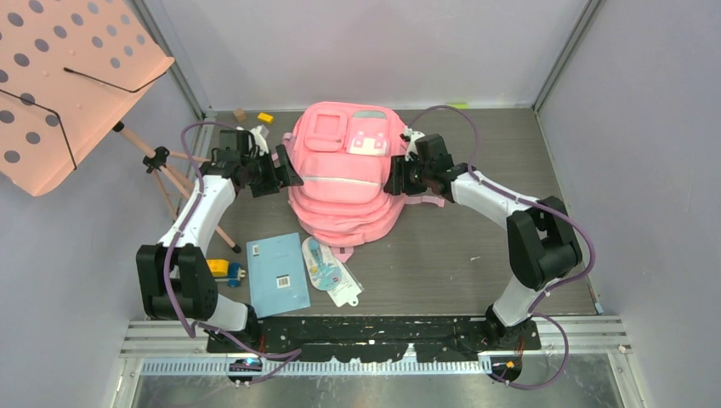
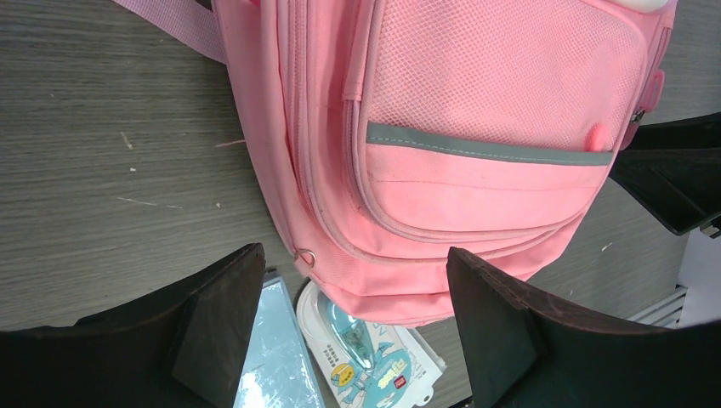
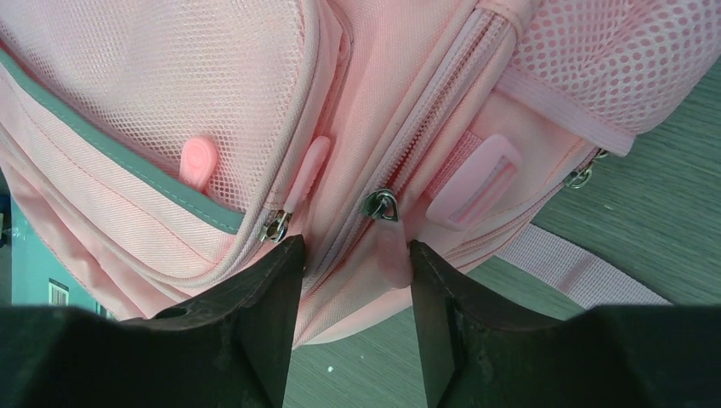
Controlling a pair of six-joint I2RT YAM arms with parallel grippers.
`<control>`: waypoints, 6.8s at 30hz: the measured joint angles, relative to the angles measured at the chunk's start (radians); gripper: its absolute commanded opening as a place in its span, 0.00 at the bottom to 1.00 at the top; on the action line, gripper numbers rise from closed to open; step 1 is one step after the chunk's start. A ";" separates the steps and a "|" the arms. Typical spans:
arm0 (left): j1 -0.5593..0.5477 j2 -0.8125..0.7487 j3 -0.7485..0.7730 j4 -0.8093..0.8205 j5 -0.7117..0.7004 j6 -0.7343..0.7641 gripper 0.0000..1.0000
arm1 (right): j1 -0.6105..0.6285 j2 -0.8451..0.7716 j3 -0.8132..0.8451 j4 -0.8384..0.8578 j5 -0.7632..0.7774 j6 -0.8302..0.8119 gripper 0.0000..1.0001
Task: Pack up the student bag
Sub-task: Unzip the student bag at the center of the board.
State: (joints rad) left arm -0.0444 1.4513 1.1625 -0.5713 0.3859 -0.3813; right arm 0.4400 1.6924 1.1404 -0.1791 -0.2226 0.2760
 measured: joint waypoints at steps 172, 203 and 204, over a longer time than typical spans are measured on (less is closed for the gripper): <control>0.008 0.089 -0.088 0.078 0.051 -0.139 0.00 | 0.555 -0.101 0.174 -0.467 0.700 0.463 0.74; 0.007 0.058 -0.098 0.082 0.055 -0.139 0.00 | 0.634 0.110 0.278 -0.507 0.923 0.535 0.48; 0.007 0.058 -0.098 0.082 0.056 -0.139 0.00 | 0.634 0.118 0.279 -0.508 0.925 0.536 0.46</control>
State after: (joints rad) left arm -0.0372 1.5089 1.0649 -0.4892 0.4416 -0.5201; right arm 1.0744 1.8107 1.4197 -0.6872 0.7021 0.8116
